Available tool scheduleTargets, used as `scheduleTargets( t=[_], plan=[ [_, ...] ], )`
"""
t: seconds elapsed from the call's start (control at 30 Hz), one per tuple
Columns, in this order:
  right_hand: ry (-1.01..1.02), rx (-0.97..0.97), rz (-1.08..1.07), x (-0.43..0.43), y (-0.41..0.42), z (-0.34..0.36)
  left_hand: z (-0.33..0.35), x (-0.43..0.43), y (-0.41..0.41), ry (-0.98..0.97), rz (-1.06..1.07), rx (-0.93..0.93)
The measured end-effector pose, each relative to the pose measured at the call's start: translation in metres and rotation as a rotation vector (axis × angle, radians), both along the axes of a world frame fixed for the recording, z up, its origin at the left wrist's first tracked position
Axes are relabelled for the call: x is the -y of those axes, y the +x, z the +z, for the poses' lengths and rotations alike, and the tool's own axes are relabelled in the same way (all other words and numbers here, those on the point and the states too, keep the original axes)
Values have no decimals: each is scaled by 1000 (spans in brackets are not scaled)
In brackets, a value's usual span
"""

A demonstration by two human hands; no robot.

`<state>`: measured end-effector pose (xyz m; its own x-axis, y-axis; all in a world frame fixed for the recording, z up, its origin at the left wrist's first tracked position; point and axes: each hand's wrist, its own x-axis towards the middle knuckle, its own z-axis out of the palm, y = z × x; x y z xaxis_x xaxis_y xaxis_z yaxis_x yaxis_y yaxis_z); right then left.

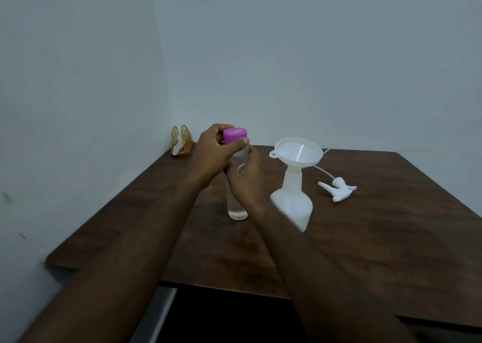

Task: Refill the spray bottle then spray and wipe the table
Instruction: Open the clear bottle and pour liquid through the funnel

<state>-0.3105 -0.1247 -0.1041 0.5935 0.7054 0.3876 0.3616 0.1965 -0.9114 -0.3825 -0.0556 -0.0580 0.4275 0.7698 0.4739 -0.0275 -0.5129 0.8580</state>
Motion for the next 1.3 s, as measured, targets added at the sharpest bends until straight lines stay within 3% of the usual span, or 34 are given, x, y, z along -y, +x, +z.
scheduleTargets(
  t=[0.23,0.4,0.5,0.67,0.73,0.87,0.93,1.03,1.1,1.3],
  plan=[
    [-32,49,-84,-9,5,-5,5,5,10,23,127,20],
    [-19,137,-81,-6,3,-1,8,6,14,36,94,-65],
    [-33,106,-53,-5,5,0,11,6,4,-49,12,32],
    [-37,64,-3,-6,3,-3,11,5,-14,-55,205,247],
    [-37,64,-6,-7,1,-5,13,2,-17,-53,217,203],
    [-17,62,3,-7,1,-5,19,0,-14,-152,-89,-31],
    [-17,63,10,-7,1,-5,17,1,-11,-122,-87,-31],
    [-17,55,5,-7,2,-5,15,-1,-12,-43,139,93],
    [-26,53,10,-7,3,-5,13,-3,-12,-23,179,127],
    [-22,75,20,1,0,2,13,-4,-8,-62,-140,-41]
  ],
)
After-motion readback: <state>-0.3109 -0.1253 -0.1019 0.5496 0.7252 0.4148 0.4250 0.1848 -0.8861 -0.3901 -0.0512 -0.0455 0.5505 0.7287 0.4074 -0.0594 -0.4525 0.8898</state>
